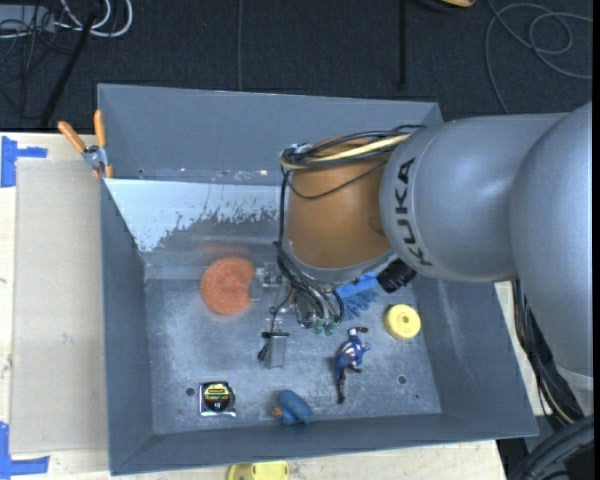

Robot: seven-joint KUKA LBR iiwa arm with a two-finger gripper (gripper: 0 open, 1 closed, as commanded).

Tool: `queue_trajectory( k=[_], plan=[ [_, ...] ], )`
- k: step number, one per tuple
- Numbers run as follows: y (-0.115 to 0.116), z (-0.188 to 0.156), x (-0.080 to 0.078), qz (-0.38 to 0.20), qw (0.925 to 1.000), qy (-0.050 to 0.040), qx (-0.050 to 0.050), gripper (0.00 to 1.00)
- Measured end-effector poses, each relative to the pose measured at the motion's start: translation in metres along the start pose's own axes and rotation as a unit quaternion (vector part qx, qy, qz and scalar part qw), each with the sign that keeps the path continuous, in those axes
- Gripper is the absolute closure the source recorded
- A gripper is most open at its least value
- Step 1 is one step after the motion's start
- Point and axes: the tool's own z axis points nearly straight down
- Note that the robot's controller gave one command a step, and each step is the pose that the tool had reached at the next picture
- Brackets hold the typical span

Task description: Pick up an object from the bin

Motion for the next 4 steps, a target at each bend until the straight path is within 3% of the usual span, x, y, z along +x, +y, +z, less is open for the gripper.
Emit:
queue_trajectory(
  k=[1,2,3,4],
  plan=[
    [0.000,-0.004,-0.002,0.001,1.0000,-0.0038,-0.001,0.00],
    [-0.033,-0.020,-0.035,0.008,1.0000,-0.0043,-0.002,0.00],
    [-0.048,-0.022,-0.048,0.017,0.9998,-0.0060,0.000,0.00],
    [-0.038,0.037,-0.041,0.023,0.9997,-0.0072,-0.001,0.00]
  ],
)
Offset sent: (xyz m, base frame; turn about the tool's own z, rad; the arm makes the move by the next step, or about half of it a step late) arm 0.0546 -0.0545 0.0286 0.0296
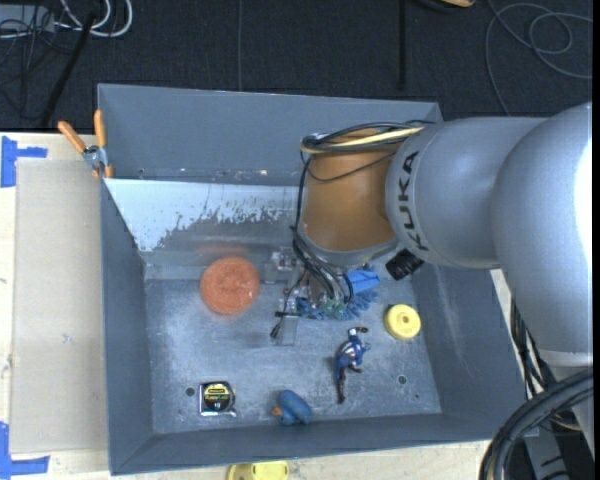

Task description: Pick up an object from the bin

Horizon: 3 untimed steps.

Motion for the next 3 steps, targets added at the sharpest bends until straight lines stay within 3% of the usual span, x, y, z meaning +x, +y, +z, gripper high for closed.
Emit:
queue_trajectory(
  k=[1,2,3],
  plan=[
    [0.045,0.016,0.024,0.019,0.9998,0.0050,0.002,0.00],
    [0.094,0.033,0.000,0.016,0.9999,0.0030,0.000,0.00],
    [0.053,0.011,0.003,0.057,0.9984,0.0058,0.001,0.00]
  ],
)
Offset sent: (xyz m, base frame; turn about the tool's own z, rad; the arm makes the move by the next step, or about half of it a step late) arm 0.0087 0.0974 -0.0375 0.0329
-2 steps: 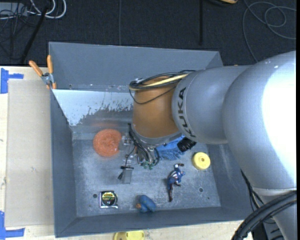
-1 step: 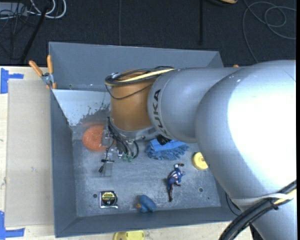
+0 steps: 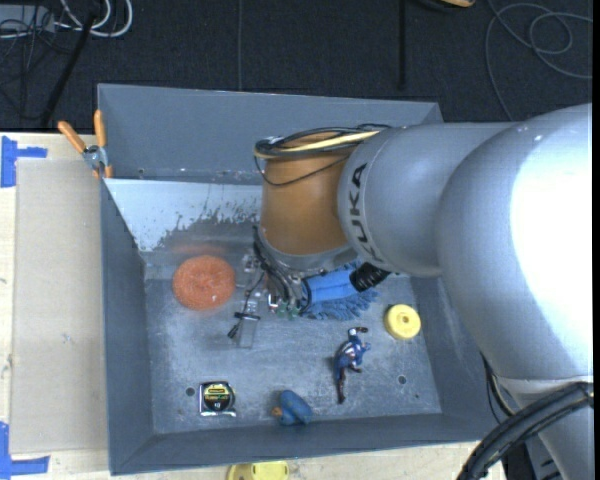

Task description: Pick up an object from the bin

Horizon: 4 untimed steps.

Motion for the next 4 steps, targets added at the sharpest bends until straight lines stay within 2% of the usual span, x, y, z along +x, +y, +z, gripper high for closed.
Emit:
queue_trajectory(
  k=[1,2,3,4],
  plan=[
    [-0.003,-0.058,0.006,0.055,0.9985,-0.0019,0.003,0.00],
    [0.039,-0.079,0.021,0.071,0.9974,-0.0074,-0.003,0.00],
    [0.041,-0.023,-0.003,0.130,0.9915,-0.0063,-0.003,0.00],
    [0.025,0.024,-0.007,0.216,0.9763,-0.0041,-0.001,1.00]
  ],
)
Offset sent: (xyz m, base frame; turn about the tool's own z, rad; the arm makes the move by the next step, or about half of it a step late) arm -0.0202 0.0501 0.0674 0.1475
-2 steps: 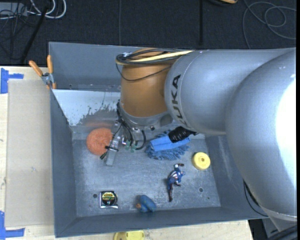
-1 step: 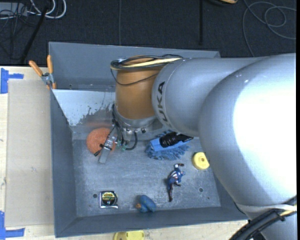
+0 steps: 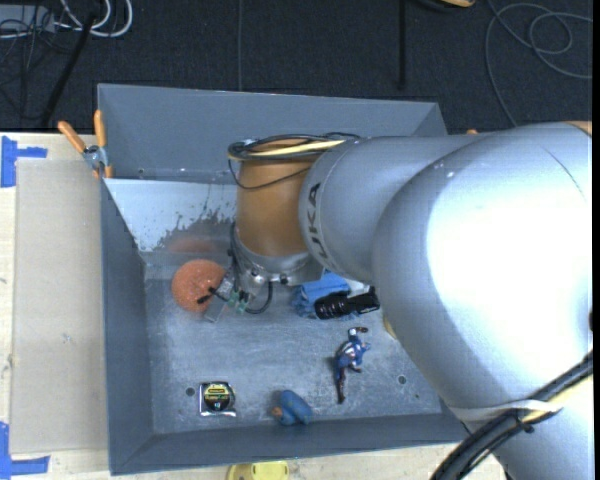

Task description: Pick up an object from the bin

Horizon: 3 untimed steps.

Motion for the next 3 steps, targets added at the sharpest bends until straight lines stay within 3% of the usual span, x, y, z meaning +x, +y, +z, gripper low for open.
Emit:
queue_trajectory(
  k=[1,3],
  plan=[
    [0.000,0.000,0.000,0.000,1.0000,-0.0001,0.000,1.00],
    [0.041,-0.008,0.003,-0.004,1.0000,0.0006,0.000,1.00]
  ],
)
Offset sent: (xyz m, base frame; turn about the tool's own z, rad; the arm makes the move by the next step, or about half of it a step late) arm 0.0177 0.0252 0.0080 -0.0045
